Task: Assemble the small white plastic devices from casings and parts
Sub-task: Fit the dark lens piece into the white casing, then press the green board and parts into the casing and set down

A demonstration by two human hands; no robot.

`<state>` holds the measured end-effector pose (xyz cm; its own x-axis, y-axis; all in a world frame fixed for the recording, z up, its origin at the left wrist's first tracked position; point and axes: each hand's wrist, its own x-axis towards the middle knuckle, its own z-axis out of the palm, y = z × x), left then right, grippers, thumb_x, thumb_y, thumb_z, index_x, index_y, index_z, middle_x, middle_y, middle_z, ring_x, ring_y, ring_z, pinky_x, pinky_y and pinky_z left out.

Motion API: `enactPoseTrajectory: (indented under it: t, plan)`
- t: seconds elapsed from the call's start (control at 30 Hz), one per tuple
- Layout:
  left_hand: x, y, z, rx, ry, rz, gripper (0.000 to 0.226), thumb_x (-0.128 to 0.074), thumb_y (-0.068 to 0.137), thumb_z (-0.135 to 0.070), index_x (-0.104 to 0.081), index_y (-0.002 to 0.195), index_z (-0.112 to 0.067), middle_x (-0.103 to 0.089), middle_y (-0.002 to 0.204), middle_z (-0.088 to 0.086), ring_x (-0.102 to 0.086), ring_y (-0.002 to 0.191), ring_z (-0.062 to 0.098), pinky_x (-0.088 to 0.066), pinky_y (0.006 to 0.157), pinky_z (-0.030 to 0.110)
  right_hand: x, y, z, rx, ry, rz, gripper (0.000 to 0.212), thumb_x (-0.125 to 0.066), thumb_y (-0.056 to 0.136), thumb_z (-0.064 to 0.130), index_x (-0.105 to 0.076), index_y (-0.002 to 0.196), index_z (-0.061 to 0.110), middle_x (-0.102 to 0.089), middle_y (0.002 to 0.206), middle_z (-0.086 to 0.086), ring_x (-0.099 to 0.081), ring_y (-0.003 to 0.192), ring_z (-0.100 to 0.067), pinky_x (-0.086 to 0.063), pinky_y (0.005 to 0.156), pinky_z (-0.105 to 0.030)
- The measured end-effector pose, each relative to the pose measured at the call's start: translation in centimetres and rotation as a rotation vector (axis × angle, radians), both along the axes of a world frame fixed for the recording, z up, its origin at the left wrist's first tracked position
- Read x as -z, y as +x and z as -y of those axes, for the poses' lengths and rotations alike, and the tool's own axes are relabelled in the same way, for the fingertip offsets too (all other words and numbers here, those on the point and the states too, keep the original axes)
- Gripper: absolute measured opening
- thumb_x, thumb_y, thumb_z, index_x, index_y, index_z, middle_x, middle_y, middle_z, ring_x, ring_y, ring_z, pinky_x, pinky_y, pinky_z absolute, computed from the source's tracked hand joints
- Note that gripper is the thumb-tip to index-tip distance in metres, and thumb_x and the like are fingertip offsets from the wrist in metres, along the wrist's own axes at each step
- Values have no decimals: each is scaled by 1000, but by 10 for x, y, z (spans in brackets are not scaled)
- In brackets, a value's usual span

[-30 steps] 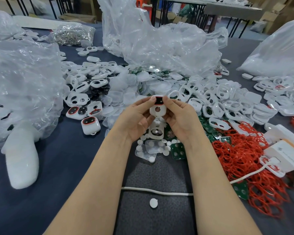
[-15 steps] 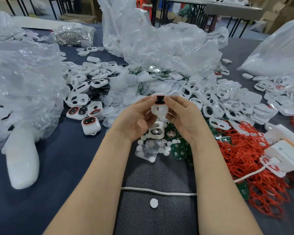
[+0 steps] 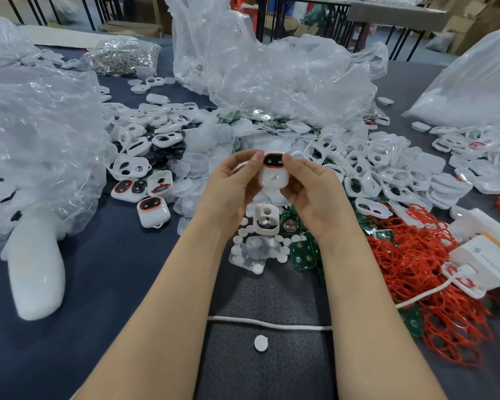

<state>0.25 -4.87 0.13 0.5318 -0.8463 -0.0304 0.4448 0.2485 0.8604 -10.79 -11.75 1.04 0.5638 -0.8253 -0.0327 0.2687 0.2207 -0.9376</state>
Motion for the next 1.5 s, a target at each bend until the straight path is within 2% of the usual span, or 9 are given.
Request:
enactPoseTrajectory:
  t: [0.1, 0.17, 0.33, 0.57, 0.73, 1.0, 1.2, 1.33, 1.5]
  plan:
    - [6, -3, 2, -191, 144, 556, 8, -65, 91, -19, -66, 84, -22, -69, 80, -8, -64, 71, -4, -50, 70, 15, 4, 4, 0, 240, -379, -319, 17, -67, 88, 24, -68, 75, 14, -62, 68, -1, -52, 64, -9, -42, 63, -22]
    - [4, -8, 1, -156, 125, 624, 8, -62, 93, -28, -67, 89, -23, -72, 87, -5, -69, 81, 2, -54, 78, 22, 7, 8, -4, 346, -606, -476, 21, -67, 88, 32, -69, 79, 13, -64, 71, 3, -54, 63, -4, -43, 62, -17]
    - [3, -8, 1, -193, 164, 520, 36, -68, 87, -35, -61, 114, -13, -71, 102, -1, -68, 95, 6, -53, 78, 17, 10, 17, -14, 394, -854, -525, 19, -65, 90, 24, -69, 86, 6, -56, 80, 2, -48, 68, 0, -38, 64, -7]
    - [3, 4, 1, -230, 119, 402, 18, -58, 93, -4, -66, 109, -6, -71, 102, 10, -67, 97, 20, -53, 89, 28, 4, 23, -22, 230, -924, -540, 15, -62, 88, 8, -72, 99, 5, -64, 96, -10, -61, 85, -20, -48, 82, -30]
    - [8, 14, 0, -385, 194, 389, 21, -53, 96, -9, -61, 86, -25, -67, 84, 2, -64, 79, 16, -55, 79, 36, -13, 10, -24, 32, -839, -569, 10, -65, 87, 14, -72, 94, 15, -68, 82, 4, -59, 69, -2, -49, 68, -15]
    - [9, 21, 1, -418, 217, 198, 9, -50, 99, -9, -58, 103, -9, -65, 96, 11, -65, 80, 20, -51, 51, 15, -8, 21, -43, -408, -1177, -1259, 19, -63, 88, 17, -65, 106, 10, -58, 109, -13, -59, 98, -30, -52, 84, -38]
    - [5, 17, -1, -381, 176, 36, 4, -55, 95, -5, -57, 97, -8, -63, 95, 11, -63, 81, 20, -53, 55, 17, -6, 15, -32, -290, -959, -983, 6, -64, 88, 18, -59, 90, 16, -61, 93, 0, -58, 88, -19, -44, 73, -26]
    - [4, 14, -3, -364, 184, 160, 13, -58, 94, -8, -58, 88, -20, -66, 81, 2, -65, 73, 13, -53, 56, 16, -9, 6, -18, 79, -636, -541, 13, -67, 87, 16, -57, 83, 22, -64, 81, 7, -59, 72, -4, -47, 67, -9]
    - [5, 6, -2, -309, 167, 310, 11, -62, 93, -12, -58, 92, -22, -67, 73, -2, -66, 66, 2, -55, 63, 17, 0, 15, -19, 178, -603, -425, 12, -69, 86, 13, -60, 82, 20, -65, 79, 6, -62, 76, -7, -51, 73, -17]
